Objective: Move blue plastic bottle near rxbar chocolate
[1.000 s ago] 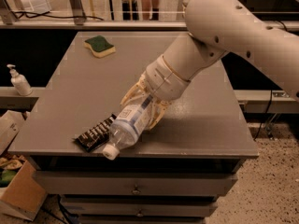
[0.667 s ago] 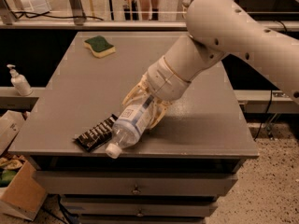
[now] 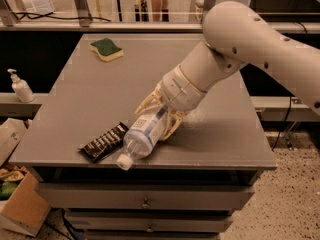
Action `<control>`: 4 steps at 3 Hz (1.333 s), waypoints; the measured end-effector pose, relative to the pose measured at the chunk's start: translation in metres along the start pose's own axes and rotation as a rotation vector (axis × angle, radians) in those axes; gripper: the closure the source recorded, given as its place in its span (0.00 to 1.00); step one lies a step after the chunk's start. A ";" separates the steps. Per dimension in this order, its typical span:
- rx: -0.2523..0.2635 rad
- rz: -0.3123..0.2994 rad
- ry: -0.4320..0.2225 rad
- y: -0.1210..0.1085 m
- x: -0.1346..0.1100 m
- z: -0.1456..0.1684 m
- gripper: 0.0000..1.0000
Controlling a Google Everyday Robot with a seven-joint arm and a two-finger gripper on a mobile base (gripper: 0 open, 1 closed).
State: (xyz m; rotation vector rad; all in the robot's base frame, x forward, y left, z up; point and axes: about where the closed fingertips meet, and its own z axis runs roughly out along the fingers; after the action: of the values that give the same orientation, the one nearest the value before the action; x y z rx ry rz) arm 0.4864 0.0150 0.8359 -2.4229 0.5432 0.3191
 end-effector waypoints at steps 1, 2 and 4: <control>0.009 0.001 -0.002 0.002 0.000 -0.002 0.36; 0.012 0.000 -0.004 0.003 0.000 -0.002 0.13; 0.011 0.000 -0.004 0.002 -0.001 -0.006 0.00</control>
Offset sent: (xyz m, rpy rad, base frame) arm -0.0008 -0.0080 0.0006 0.0181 -0.0022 -0.0078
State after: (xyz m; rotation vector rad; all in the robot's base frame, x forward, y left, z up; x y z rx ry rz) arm 0.4853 0.0102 0.8399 -2.4116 0.5415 0.3202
